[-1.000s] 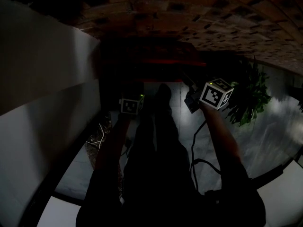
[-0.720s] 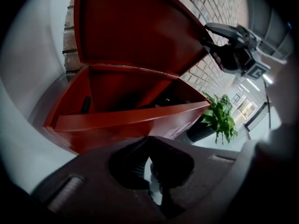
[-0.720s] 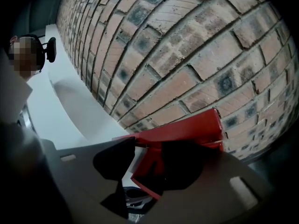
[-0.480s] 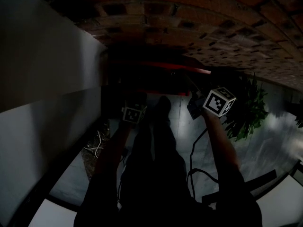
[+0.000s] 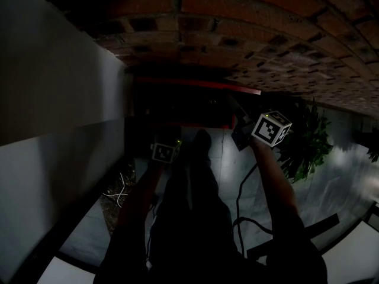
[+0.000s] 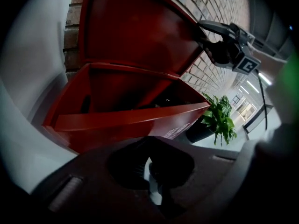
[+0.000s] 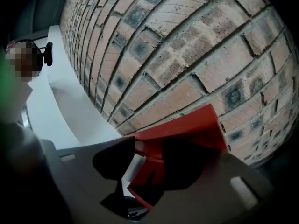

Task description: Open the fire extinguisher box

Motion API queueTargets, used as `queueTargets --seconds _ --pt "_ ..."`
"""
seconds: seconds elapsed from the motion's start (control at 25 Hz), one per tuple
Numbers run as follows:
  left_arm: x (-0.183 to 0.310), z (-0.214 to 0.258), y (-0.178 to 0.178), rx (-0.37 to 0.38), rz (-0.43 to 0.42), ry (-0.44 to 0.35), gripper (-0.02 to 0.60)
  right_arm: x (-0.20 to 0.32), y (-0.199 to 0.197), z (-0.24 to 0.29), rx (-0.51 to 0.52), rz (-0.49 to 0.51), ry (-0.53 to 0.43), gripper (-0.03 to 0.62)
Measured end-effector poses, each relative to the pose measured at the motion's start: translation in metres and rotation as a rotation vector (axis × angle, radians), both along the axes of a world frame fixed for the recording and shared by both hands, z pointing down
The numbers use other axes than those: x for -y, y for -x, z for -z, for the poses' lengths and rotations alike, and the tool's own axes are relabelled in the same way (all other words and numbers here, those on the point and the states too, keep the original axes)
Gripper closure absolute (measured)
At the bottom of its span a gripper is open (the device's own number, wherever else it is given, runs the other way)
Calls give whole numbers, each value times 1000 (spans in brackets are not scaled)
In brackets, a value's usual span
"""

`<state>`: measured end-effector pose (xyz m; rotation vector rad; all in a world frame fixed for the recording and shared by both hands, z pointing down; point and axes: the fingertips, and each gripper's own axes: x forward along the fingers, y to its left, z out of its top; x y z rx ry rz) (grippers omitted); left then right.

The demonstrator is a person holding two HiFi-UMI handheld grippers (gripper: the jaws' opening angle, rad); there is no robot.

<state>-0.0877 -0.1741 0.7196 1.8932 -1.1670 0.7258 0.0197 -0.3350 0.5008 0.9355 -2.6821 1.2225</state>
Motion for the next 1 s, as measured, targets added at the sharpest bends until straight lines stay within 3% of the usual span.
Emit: queueTargets --seconds 0.48,0.68,1.0 --pt "0 1 -1 -9 -28 2 581 27 0 5 -45 -70 -71 408" --pt "0 0 -1 -14 -45 7 581 39 -3 11 22 -126 -76 370" --pt "-2 1 1 6 -54 26 581 38 -11 18 -33 -131 -127 358"
